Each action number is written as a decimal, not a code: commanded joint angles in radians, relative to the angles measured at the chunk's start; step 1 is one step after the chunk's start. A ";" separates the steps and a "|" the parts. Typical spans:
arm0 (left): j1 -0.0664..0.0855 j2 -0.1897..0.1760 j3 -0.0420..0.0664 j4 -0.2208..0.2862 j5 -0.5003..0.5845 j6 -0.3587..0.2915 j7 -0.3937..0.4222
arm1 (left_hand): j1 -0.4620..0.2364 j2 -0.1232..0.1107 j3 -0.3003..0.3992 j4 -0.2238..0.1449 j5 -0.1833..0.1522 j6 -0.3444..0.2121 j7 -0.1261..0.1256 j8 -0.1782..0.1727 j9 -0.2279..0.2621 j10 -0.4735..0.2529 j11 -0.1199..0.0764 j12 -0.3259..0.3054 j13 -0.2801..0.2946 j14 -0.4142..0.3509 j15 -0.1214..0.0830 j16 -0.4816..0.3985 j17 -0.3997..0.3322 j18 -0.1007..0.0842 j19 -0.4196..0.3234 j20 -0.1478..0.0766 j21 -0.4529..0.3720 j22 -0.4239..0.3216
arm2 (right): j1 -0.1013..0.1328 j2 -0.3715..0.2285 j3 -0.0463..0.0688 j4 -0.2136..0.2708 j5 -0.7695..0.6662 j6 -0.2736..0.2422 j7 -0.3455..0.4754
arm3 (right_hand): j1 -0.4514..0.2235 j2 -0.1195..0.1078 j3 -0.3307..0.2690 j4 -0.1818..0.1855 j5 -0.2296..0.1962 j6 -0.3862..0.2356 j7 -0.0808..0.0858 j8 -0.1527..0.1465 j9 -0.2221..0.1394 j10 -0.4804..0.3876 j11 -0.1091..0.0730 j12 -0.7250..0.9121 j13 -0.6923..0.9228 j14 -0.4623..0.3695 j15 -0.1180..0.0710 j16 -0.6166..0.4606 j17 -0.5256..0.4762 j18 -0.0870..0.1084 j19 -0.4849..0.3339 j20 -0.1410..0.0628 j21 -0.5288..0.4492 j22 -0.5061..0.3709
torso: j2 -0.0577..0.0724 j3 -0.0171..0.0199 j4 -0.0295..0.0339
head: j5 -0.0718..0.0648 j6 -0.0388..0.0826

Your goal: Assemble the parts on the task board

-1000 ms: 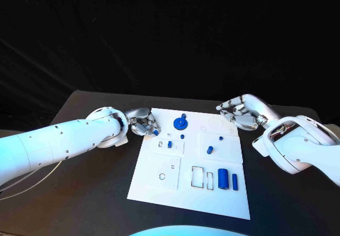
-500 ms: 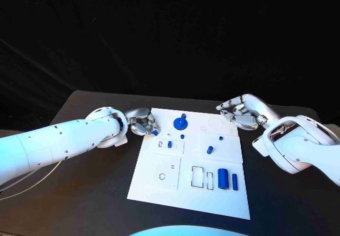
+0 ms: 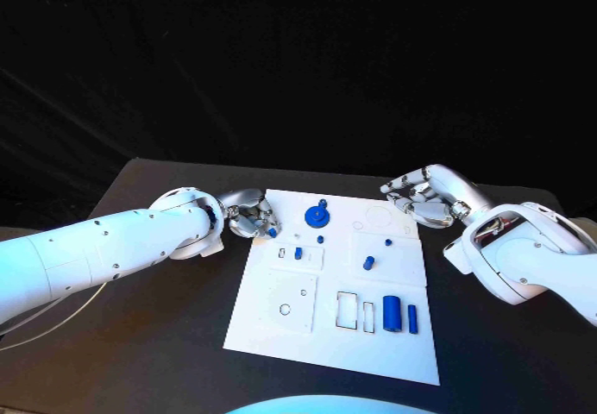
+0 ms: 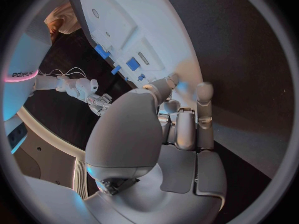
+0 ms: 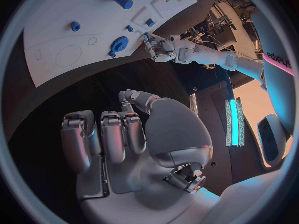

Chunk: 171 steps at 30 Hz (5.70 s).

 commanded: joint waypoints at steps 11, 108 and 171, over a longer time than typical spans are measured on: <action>-0.001 -0.003 -0.001 0.001 -0.001 0.002 -0.001 | 0.005 -0.011 0.016 -0.027 0.006 -0.023 0.011 -0.012 -0.015 -0.001 0.006 -0.001 -0.006 -0.001 0.002 0.006 0.003 0.000 -0.010 -0.004 0.018 0.016 | 0.000 0.002 0.000 -0.001 -0.003 -0.004 -0.003 | 0.000 -0.007 -0.007 -0.002 -0.004 0.006 -0.001 -0.004 0.002 0.107 0.007 0.004 0.263 0.106 0.006 0.004 0.263 -0.004 0.099 0.008 0.000 0.259 | 0.000 0.0005 -0.0005 | 0.000 0.001; 0.155 0.008 -0.003 0.140 0.411 0.108 -0.831 | -0.392 0.160 -0.473 0.350 0.010 -0.104 -0.032 0.318 0.160 0.301 -0.031 -0.079 0.064 0.188 -0.037 0.021 0.300 -0.072 0.315 -0.031 0.209 0.232 | 0.018 0.026 0.000 -0.207 0.504 -0.032 0.264 | 0.023 -0.088 -0.301 0.047 0.145 -0.037 0.009 0.026 0.004 -0.389 0.018 -0.546 -0.273 -0.150 0.019 -0.473 -0.271 0.170 -0.310 0.022 -0.960 -0.264 | -0.004 0.0010 0.0007 | 0.003 0.006; 0.156 0.078 -0.007 0.052 0.367 0.260 -0.853 | -0.363 0.111 -0.279 0.351 0.011 -0.106 -0.048 0.375 0.188 0.358 -0.046 -0.049 0.170 0.211 -0.051 0.040 0.378 -0.093 0.364 -0.043 0.287 0.320 | 0.019 0.025 0.000 -0.196 0.507 -0.025 0.268 | 0.050 -0.079 -0.325 0.048 0.159 -0.048 0.012 0.042 0.004 -0.467 0.022 -0.606 -0.369 -0.198 0.024 -0.535 -0.346 0.176 -0.334 0.026 -1.037 -0.316 | -0.003 0.0013 -0.0004 | 0.002 -0.003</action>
